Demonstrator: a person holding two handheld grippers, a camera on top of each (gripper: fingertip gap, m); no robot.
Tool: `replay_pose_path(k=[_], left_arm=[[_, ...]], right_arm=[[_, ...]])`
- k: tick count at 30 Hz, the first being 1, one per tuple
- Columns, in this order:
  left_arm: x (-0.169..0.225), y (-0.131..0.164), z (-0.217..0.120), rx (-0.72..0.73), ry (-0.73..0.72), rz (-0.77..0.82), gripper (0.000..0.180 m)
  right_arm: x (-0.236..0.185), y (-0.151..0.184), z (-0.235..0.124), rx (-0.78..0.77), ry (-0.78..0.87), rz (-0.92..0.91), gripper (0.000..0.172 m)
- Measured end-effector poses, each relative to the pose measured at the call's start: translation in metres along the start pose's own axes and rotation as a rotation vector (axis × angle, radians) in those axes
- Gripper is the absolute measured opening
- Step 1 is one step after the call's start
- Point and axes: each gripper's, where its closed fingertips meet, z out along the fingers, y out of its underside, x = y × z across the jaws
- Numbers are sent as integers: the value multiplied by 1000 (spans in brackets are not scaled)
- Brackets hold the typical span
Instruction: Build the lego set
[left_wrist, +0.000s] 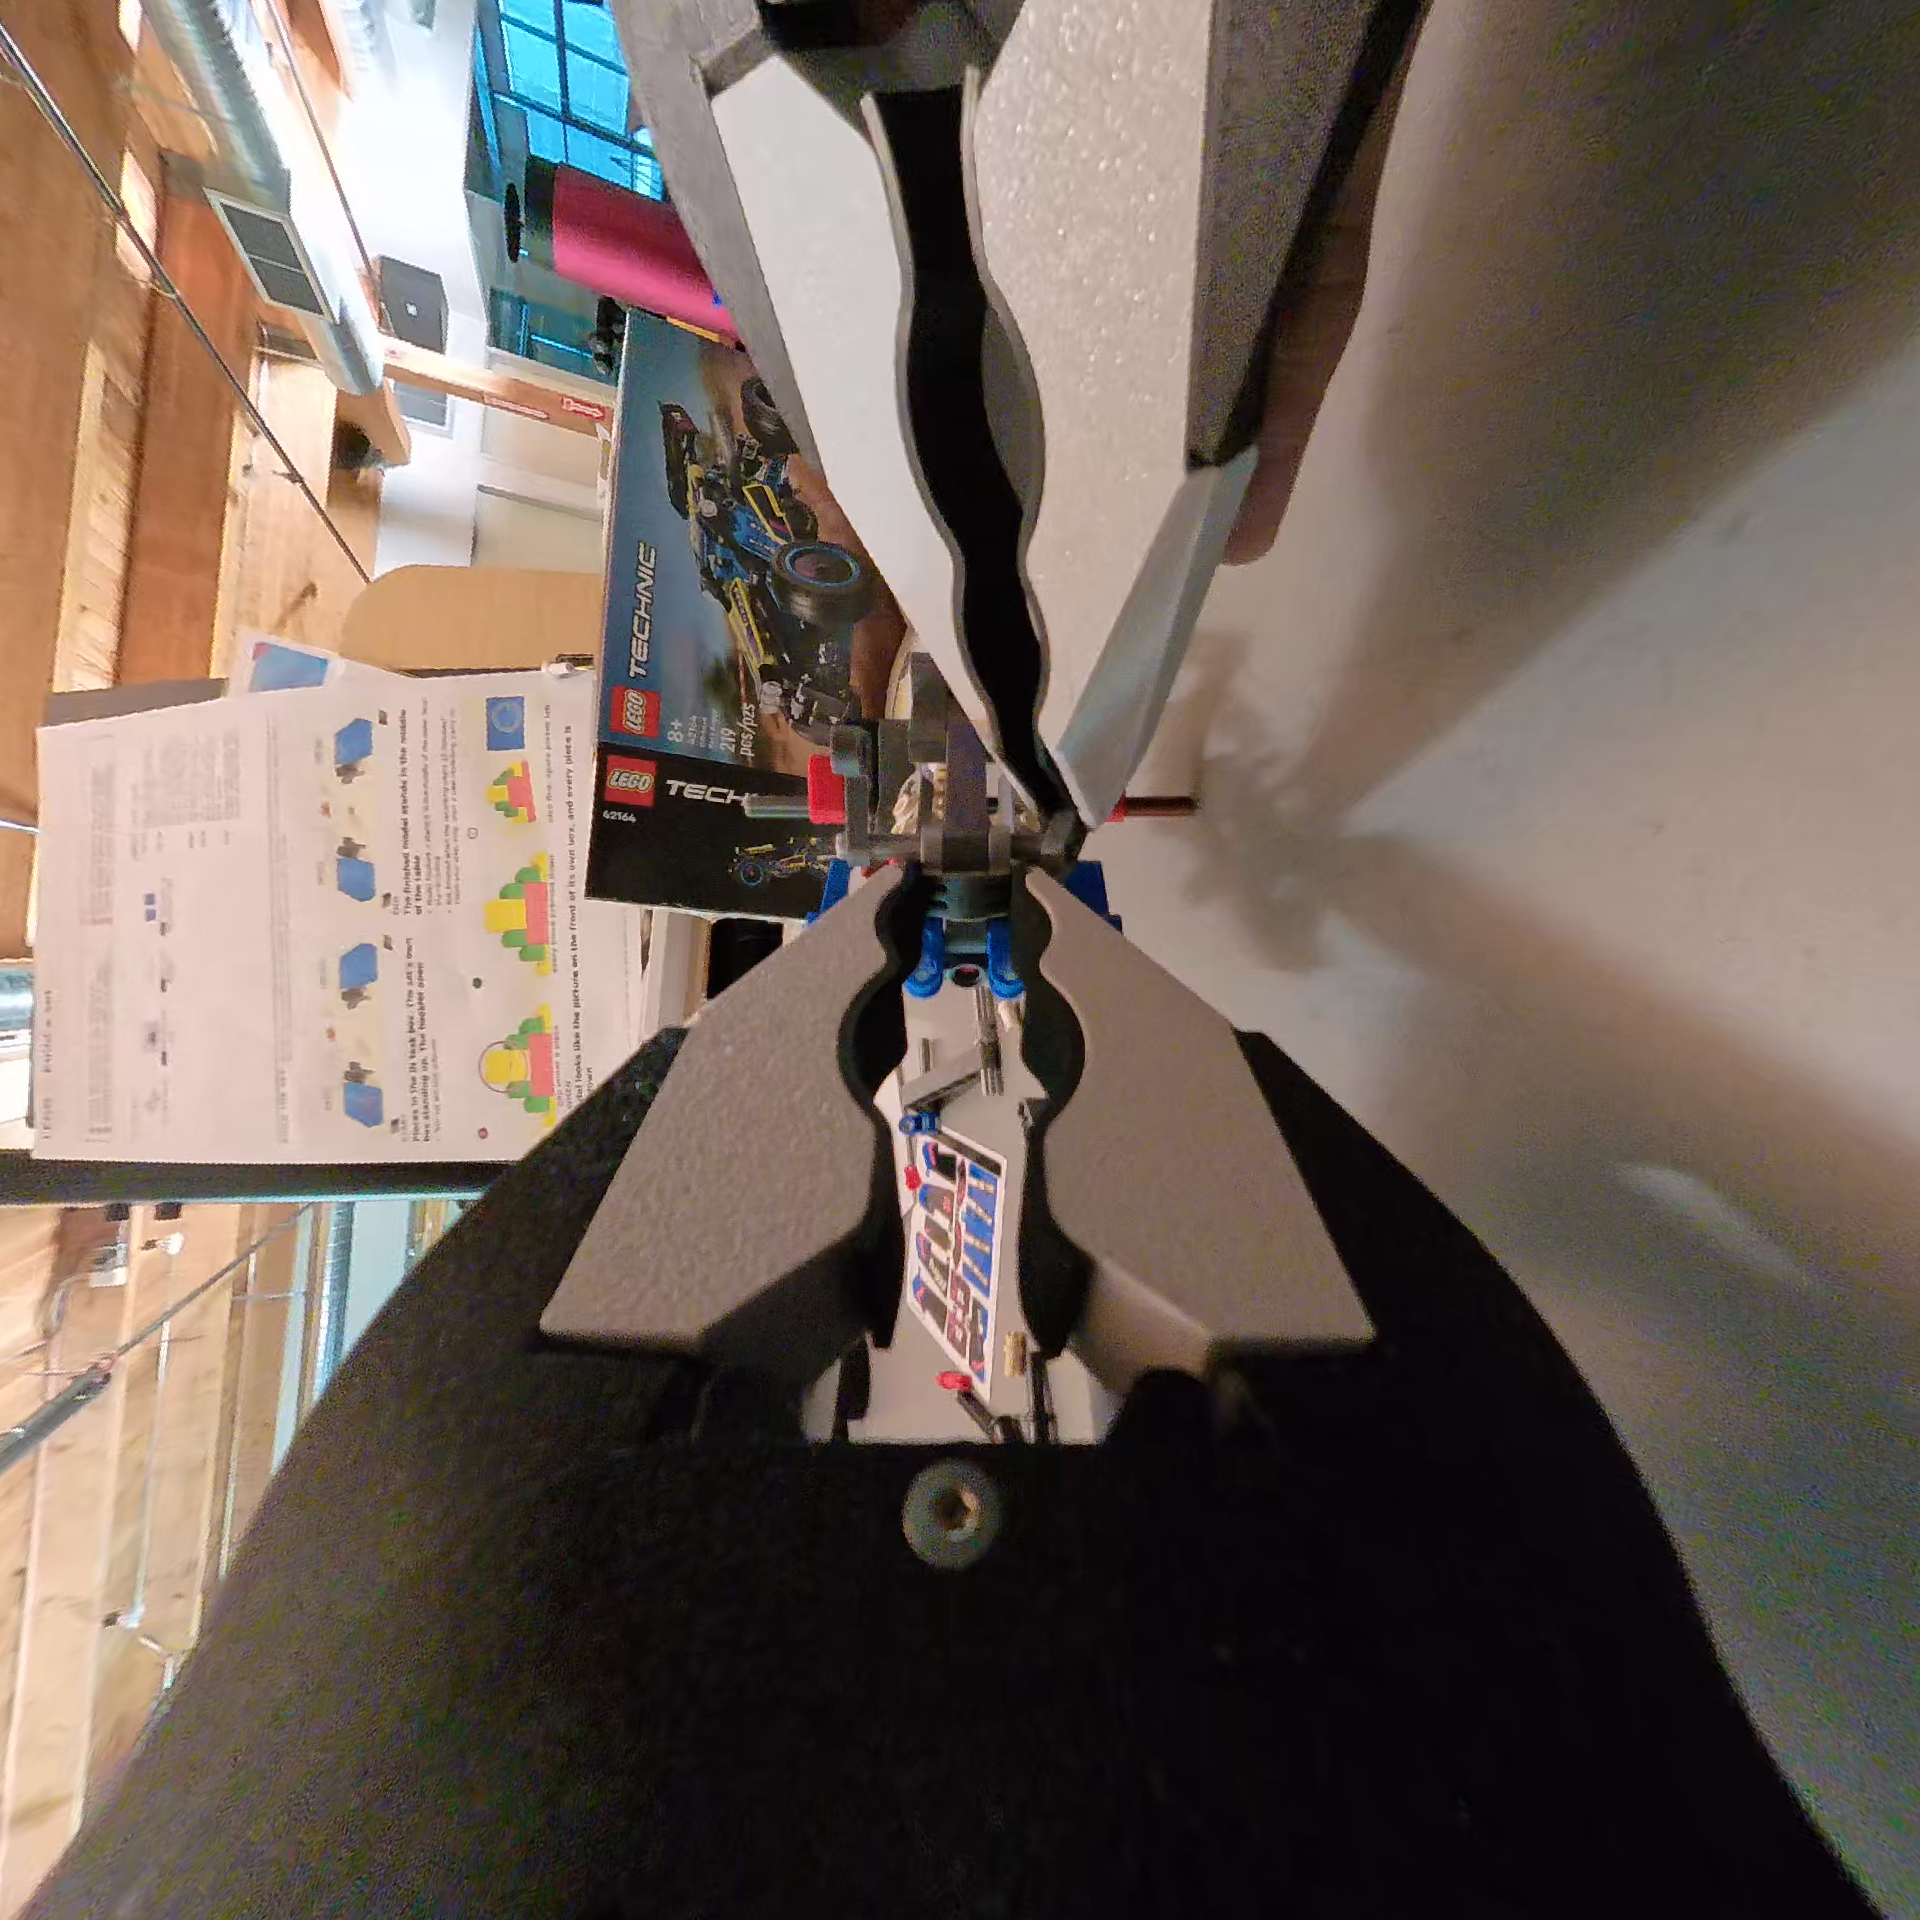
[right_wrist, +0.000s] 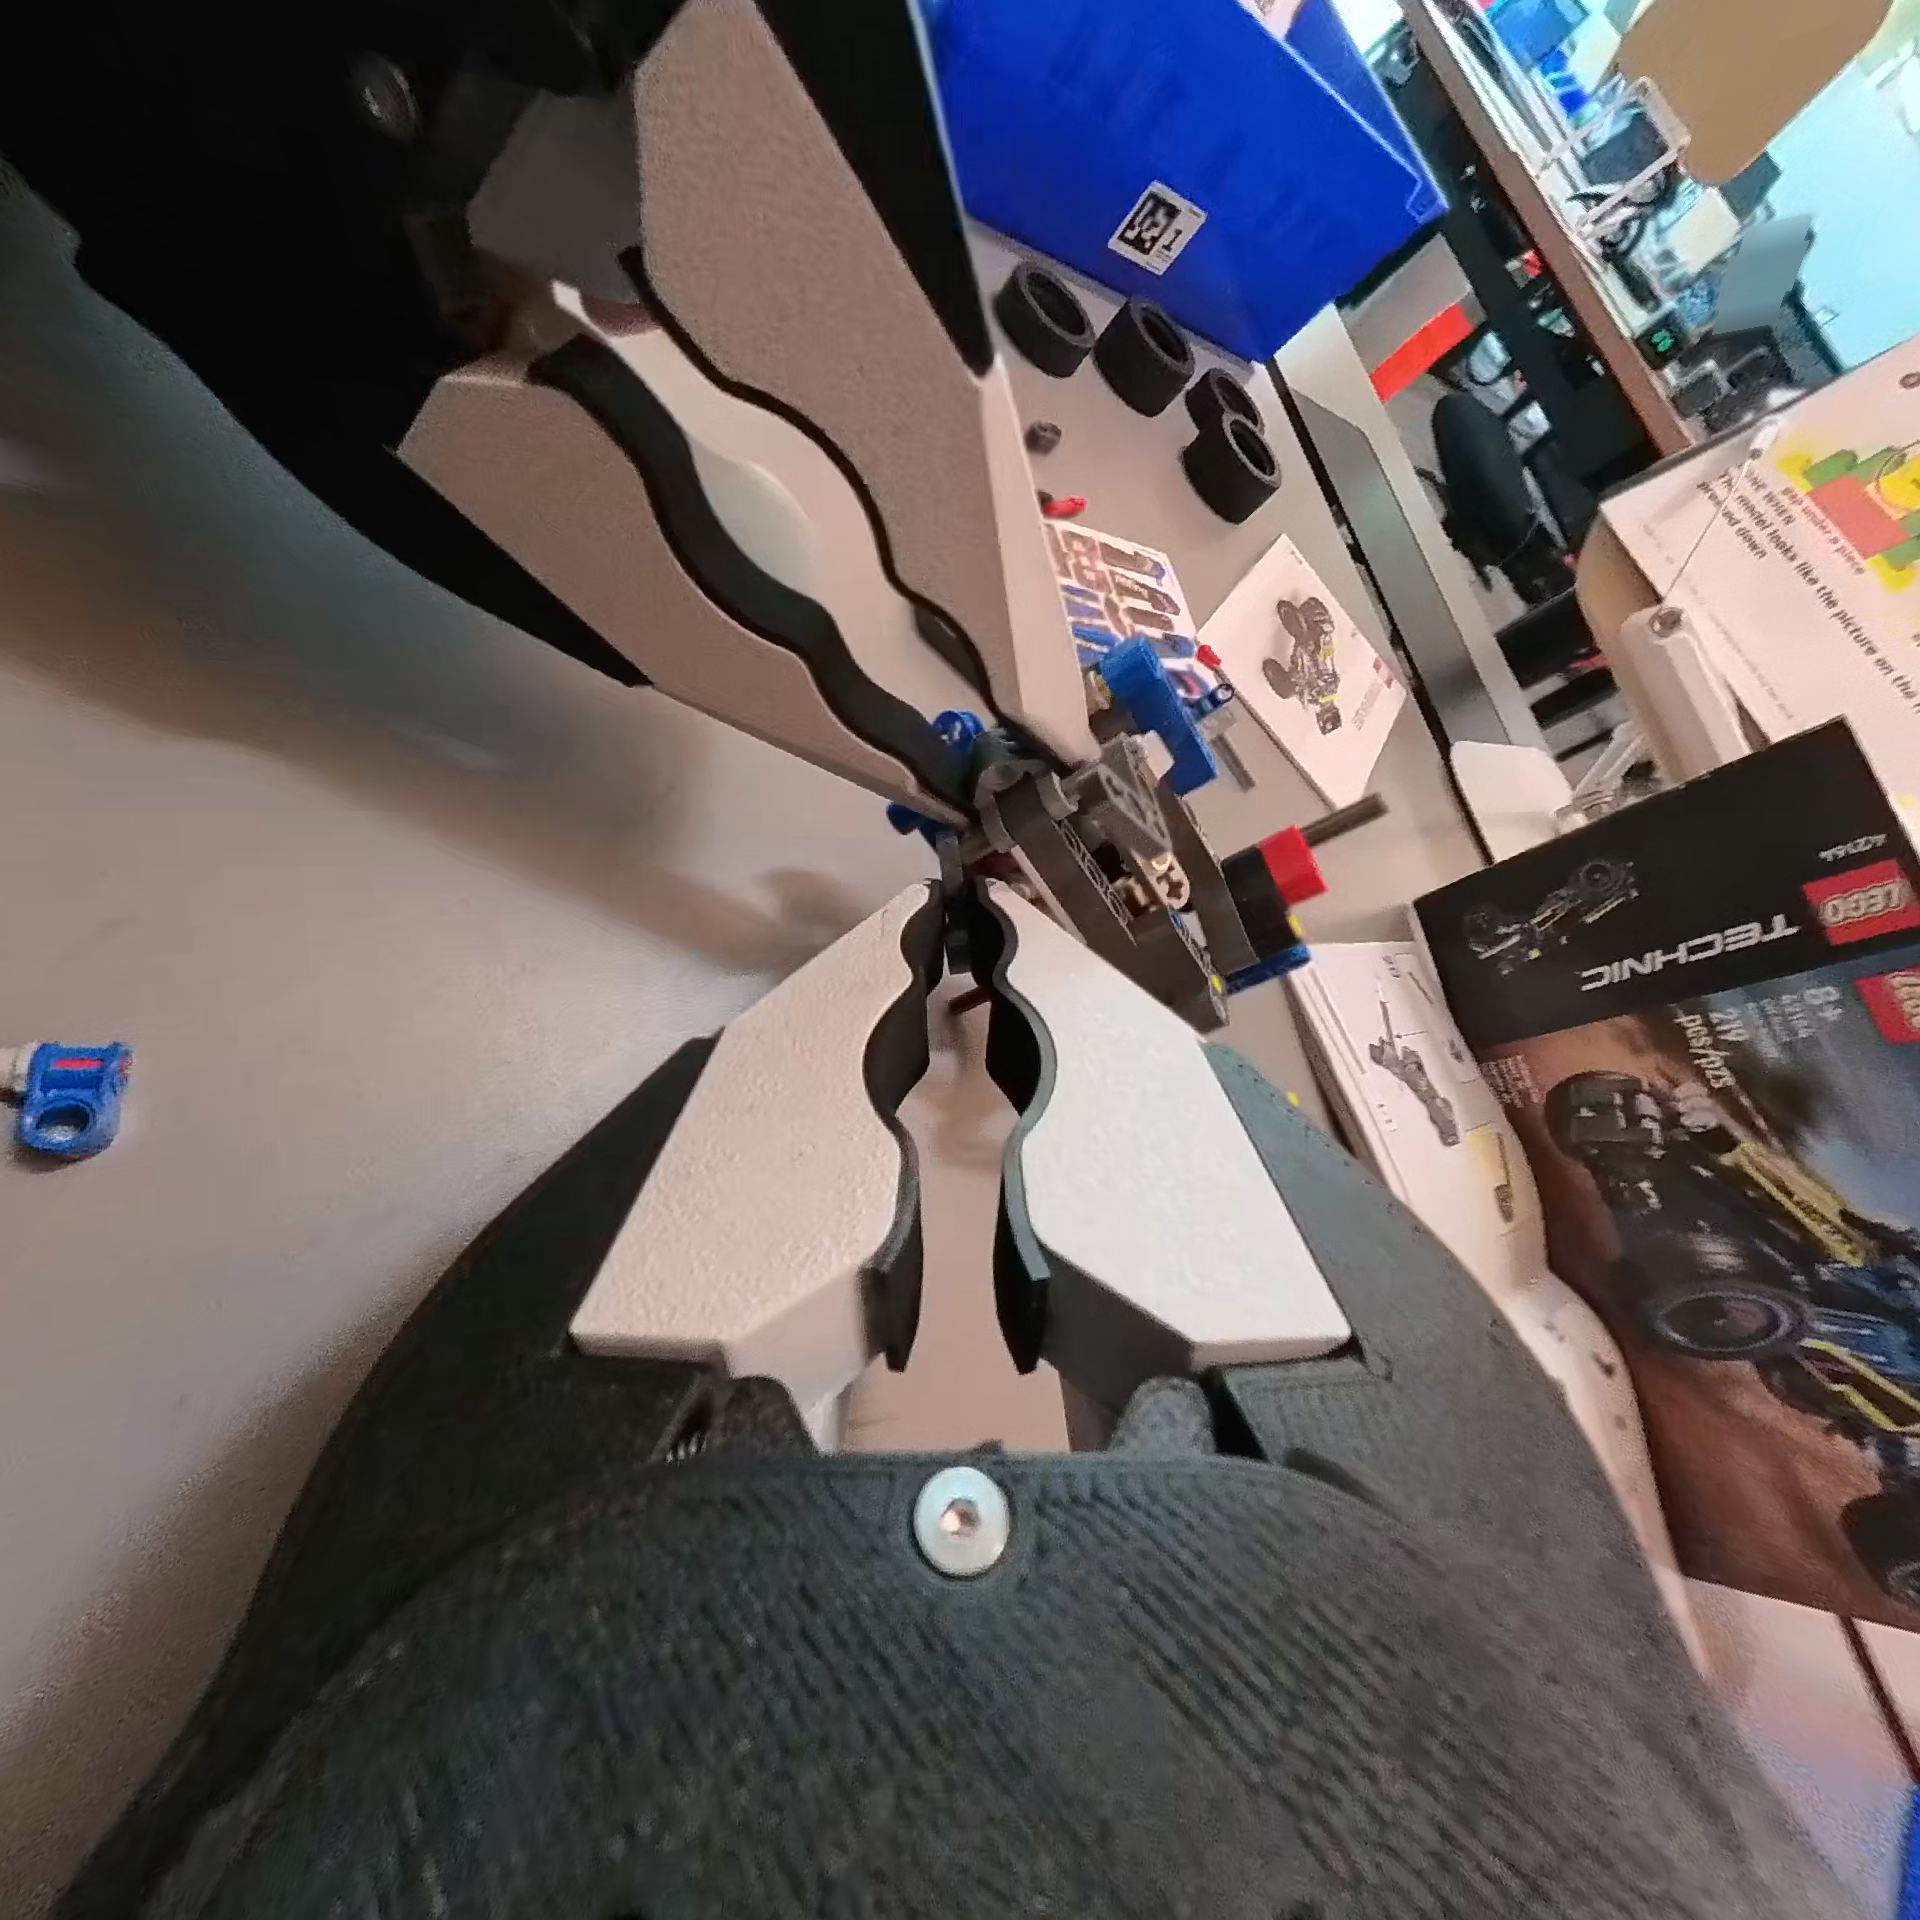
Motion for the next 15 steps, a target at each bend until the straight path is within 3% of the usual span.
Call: replay_pose_path(k=[8,15], left_arm=[[1,4,2,34,49,-152,12],[3,8,4,38,83,-244,13]], right_arm=[[2,1,2,-13,19,-41,1],[1,2,5,25,-87,109,1]])
